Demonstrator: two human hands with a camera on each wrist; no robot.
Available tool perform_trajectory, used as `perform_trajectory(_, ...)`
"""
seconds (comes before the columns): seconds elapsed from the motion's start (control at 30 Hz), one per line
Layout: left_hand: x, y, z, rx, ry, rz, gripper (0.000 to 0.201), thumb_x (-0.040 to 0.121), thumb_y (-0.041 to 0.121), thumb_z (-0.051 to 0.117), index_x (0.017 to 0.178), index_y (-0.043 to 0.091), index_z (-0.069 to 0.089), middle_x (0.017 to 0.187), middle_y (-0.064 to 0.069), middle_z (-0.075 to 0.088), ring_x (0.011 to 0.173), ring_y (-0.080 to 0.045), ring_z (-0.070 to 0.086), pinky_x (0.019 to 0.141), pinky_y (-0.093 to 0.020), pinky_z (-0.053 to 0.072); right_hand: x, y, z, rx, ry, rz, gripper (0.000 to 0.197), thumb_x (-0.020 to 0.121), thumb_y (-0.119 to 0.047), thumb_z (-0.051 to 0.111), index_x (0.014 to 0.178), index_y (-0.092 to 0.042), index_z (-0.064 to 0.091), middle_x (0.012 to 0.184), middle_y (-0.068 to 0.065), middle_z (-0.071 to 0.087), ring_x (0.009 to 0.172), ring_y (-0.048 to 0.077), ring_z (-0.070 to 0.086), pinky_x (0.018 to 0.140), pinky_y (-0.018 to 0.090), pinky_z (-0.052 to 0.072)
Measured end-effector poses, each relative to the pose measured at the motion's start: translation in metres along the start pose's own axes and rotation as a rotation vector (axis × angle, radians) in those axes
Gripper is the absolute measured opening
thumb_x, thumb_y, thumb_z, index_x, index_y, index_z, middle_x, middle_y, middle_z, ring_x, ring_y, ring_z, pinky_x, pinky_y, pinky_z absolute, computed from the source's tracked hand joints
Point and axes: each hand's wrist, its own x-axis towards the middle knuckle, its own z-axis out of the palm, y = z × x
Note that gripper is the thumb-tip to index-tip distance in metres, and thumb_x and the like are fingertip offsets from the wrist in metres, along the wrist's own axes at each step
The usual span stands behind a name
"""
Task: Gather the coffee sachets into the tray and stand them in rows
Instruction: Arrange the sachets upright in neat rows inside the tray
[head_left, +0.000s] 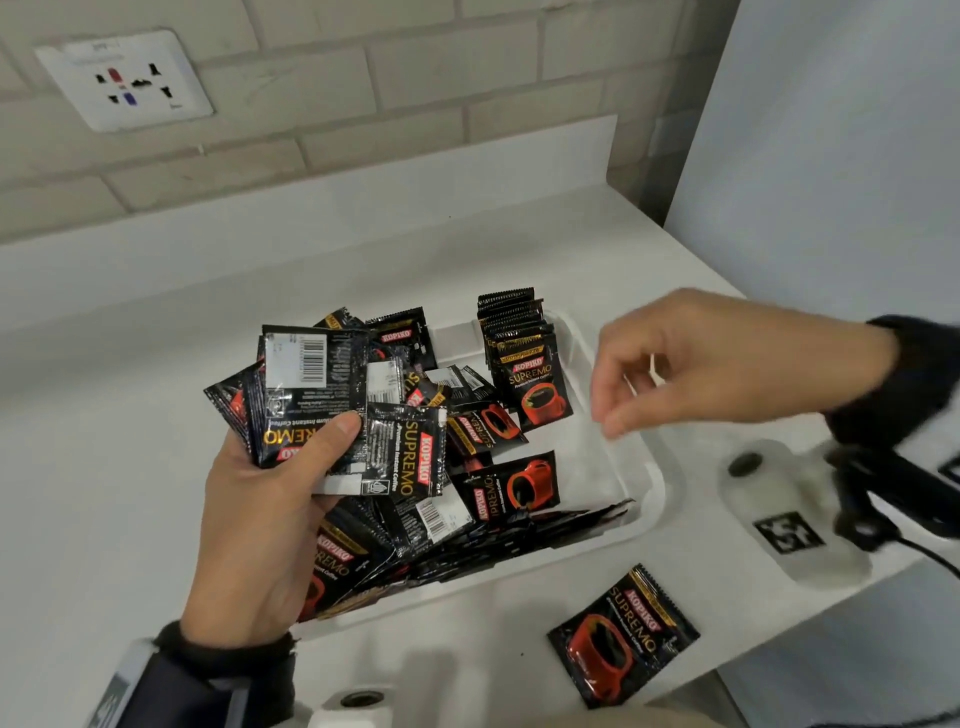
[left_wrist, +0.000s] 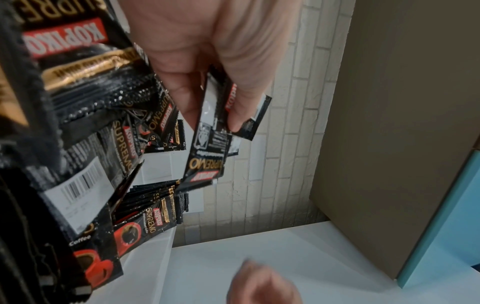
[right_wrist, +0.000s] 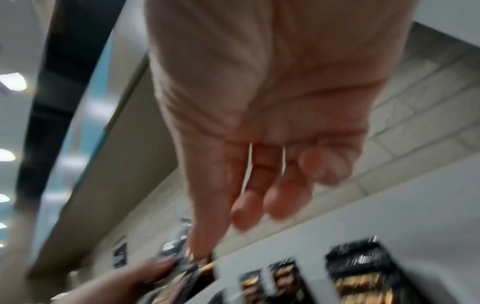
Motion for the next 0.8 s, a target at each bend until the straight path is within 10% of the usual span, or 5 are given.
perform_trajectory(0.2, 0.000, -0.001, 0.003, 0.007, -0.043, 0.020, 0.049, 0.046, 0.024, 0.071, 0.095, 0.020, 0.064, 0.083, 0.005, 0.074, 0.075, -0.009, 0.070, 0.059, -0.021, 0.056, -0.060, 0.018, 0.083, -0.235, -0.581, -0.012, 0.031, 0.089, -0.038, 0.053, 0.120, -0.032, 0.053, 0.112, -0.017, 0.048, 0.103, 0.000, 0.044, 0.089, 0.019, 0.036)
perform_trajectory(0.37, -0.001, 0.000, 0.002, 0.013, -0.050, 0.036, 0.032, 0.059, 0.015, 0.066, 0.091, 0.020, 0.065, 0.080, 0.006, 0.074, 0.071, -0.008, 0.070, 0.057, -0.020, 0.055, -0.073, 0.031, 0.116, -0.331, -0.483, -0.006, 0.055, 0.093, -0.041, 0.043, 0.143, -0.035, 0.020, 0.146, -0.016, 0.015, 0.128, 0.007, 0.023, 0.104, 0.026, 0.029)
perform_trajectory(0.53, -0.001, 0.001, 0.000, 0.019, -0.046, 0.034, 0.043, 0.049, 0.022, 0.070, 0.092, 0.019, 0.065, 0.081, 0.004, 0.074, 0.071, -0.010, 0.070, 0.060, -0.024, 0.057, -0.076, 0.027, 0.127, -0.371, -0.386, -0.023, 0.066, 0.081, -0.058, 0.016, 0.142, -0.035, 0.023, 0.147, -0.014, 0.008, 0.126, 0.005, 0.026, 0.102, 0.022, 0.032)
perform_trajectory(0.63, -0.001, 0.001, -0.001, 0.020, -0.046, 0.033, 0.041, 0.051, 0.021, 0.068, 0.093, 0.019, 0.065, 0.080, 0.005, 0.074, 0.070, -0.009, 0.070, 0.058, -0.022, 0.056, -0.078, 0.031, 0.136, -0.387, -0.222, 0.127, 0.048, 0.086, -0.058, 0.015, 0.119, -0.039, 0.044, 0.135, -0.011, 0.039, 0.101, -0.001, 0.050, 0.079, 0.011, 0.048)
perform_trajectory(0.8, 0.002, 0.000, -0.001, 0.014, -0.044, 0.015, 0.035, 0.063, 0.012, 0.064, 0.097, 0.019, 0.064, 0.081, 0.005, 0.074, 0.070, -0.009, 0.070, 0.057, -0.021, 0.056, -0.078, 0.038, 0.143, -0.373, -0.097, 0.037, 0.030, 0.068, -0.059, 0.039, 0.092, -0.041, 0.041, 0.096, -0.022, 0.060, 0.080, -0.003, 0.042, 0.057, 0.004, 0.036)
